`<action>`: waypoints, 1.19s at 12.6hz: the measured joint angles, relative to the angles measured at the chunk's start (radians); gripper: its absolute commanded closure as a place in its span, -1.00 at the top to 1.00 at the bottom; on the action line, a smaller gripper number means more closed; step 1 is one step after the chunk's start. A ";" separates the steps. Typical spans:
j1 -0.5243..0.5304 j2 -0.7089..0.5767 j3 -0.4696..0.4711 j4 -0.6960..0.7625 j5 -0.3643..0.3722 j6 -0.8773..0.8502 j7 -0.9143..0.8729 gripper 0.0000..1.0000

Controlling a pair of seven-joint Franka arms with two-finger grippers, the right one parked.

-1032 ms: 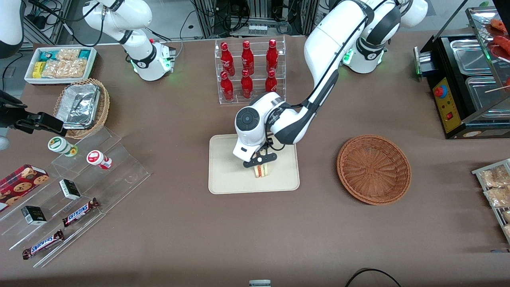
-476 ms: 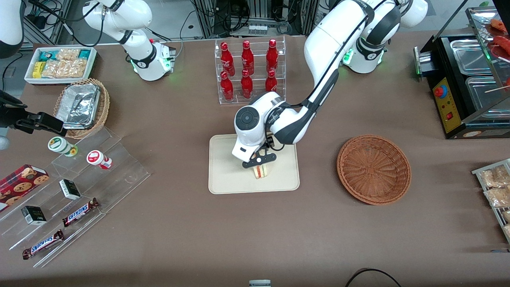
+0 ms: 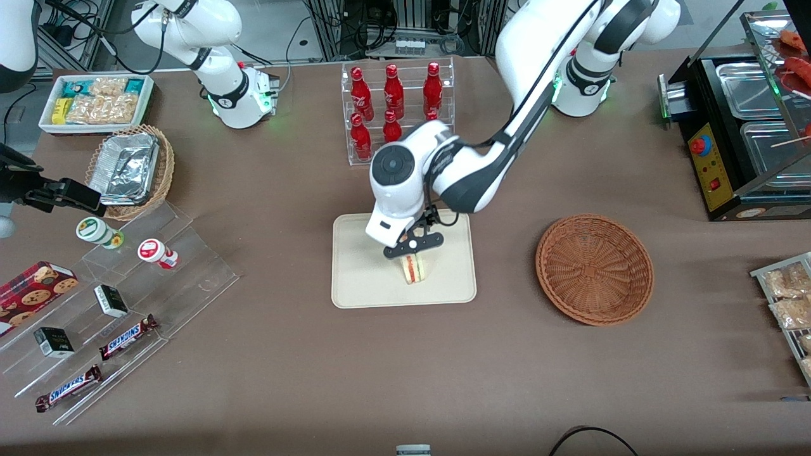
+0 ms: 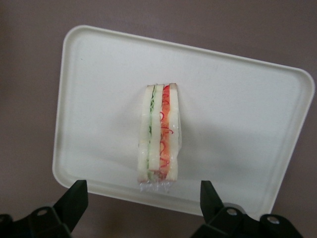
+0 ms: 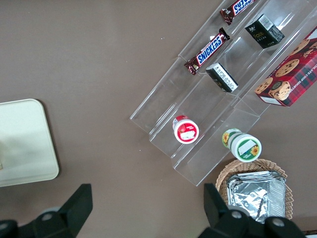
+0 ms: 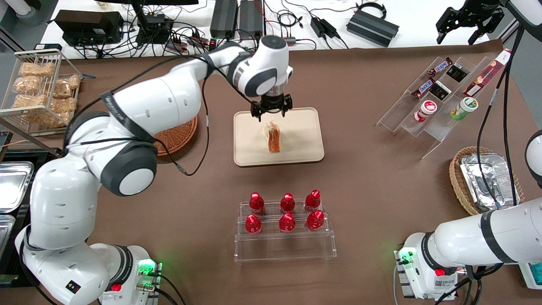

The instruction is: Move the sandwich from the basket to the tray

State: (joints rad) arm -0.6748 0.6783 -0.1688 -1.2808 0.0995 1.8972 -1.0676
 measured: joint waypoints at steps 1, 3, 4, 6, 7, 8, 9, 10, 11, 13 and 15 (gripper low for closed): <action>0.017 -0.029 0.004 0.001 0.000 -0.035 0.045 1.00; 0.082 -0.073 0.008 0.002 0.000 -0.101 0.196 1.00; 0.105 -0.090 0.017 0.002 0.000 -0.134 0.245 1.00; 0.127 -0.118 0.067 -0.003 0.001 -0.224 0.328 1.00; 0.142 -0.130 0.086 -0.013 0.001 -0.236 0.385 1.00; 0.173 -0.146 0.094 -0.030 0.001 -0.240 0.443 1.00; 0.212 -0.169 0.096 -0.058 0.000 -0.241 0.505 1.00; 0.253 -0.203 0.097 -0.097 -0.006 -0.241 0.571 1.00; 0.293 -0.246 0.097 -0.144 -0.017 -0.241 0.636 1.00; 0.362 -0.351 0.098 -0.253 -0.026 -0.240 0.748 1.00; 0.412 -0.450 0.099 -0.345 -0.027 -0.241 0.820 1.00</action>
State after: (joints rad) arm -0.2625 0.2286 -0.0695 -1.6253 0.0728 1.6562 -0.2479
